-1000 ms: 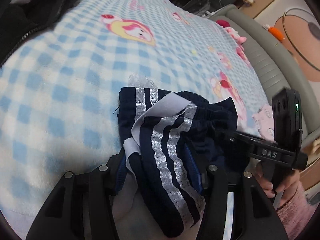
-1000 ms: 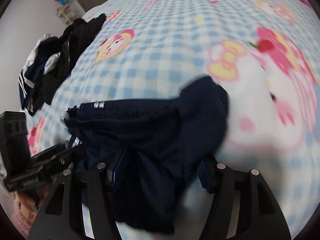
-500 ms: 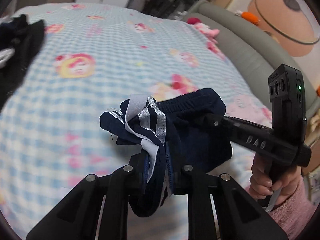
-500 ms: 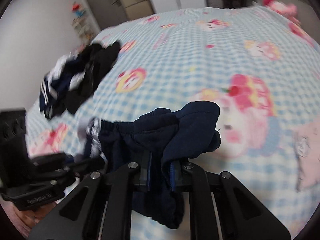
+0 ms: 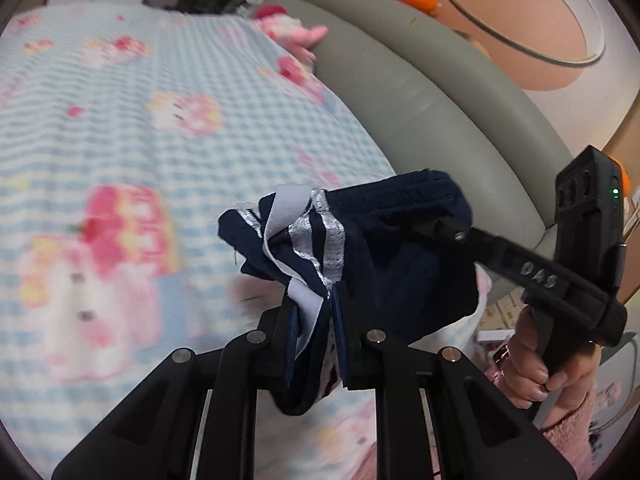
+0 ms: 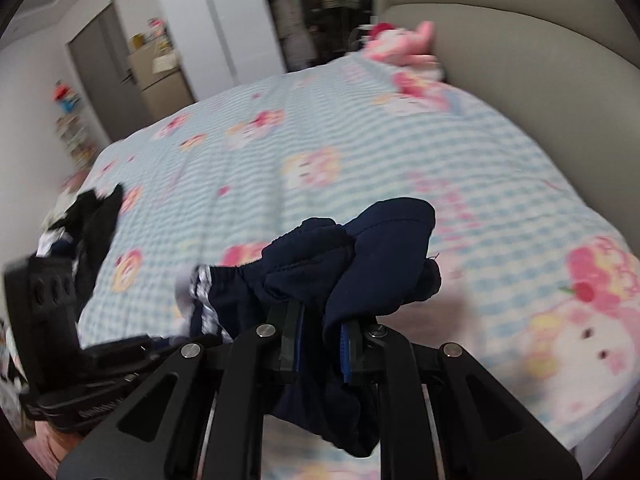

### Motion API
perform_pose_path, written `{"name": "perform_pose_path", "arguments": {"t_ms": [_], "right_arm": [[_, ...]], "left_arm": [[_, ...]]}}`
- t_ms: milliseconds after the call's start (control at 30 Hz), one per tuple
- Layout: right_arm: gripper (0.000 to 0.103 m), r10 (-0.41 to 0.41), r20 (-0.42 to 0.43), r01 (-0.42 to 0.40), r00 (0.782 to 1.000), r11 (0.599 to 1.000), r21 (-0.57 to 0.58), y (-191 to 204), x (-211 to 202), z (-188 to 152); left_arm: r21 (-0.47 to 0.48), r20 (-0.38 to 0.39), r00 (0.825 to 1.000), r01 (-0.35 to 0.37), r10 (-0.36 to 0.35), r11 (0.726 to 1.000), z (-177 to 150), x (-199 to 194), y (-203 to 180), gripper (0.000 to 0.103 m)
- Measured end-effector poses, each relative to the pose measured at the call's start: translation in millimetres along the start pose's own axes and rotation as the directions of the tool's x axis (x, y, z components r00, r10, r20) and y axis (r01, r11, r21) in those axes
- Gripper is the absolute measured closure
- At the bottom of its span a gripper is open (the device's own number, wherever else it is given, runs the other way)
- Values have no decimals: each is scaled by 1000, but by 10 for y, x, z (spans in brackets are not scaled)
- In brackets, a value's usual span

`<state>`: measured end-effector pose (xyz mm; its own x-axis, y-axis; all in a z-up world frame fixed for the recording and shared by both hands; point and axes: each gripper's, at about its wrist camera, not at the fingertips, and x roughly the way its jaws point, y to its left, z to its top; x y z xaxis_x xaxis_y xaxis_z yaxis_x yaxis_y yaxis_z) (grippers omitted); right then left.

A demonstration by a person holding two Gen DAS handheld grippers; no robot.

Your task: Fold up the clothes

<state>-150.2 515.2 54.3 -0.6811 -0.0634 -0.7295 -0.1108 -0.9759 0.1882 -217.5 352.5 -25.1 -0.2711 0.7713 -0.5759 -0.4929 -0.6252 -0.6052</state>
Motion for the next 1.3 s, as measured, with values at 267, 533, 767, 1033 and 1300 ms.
{"name": "perform_pose_path", "arguments": {"t_ms": [267,533,767,1033,1300], "right_arm": [[84,-185,-150,191,971,981,31,-694,769,-178],[68,-151,-114,154,982,988,19,-799,678,-198],[68,-81,-114,84,990,996,26,-811,754,-247],[87,-4,50,6,999,999,-47,-567,403,-129],[51,-133,-160,136,978,991,11,-721,959,-162]], "left_arm": [[-150,-146,985,-118,96,982,-208,806,480,88],[-248,-70,993,79,-99,965,-203,699,665,59],[-160,-165,979,96,-122,983,-191,1024,389,80],[-58,20,999,49,-48,997,-144,385,30,97],[-112,-225,973,-73,46,991,-409,703,425,73]]}}
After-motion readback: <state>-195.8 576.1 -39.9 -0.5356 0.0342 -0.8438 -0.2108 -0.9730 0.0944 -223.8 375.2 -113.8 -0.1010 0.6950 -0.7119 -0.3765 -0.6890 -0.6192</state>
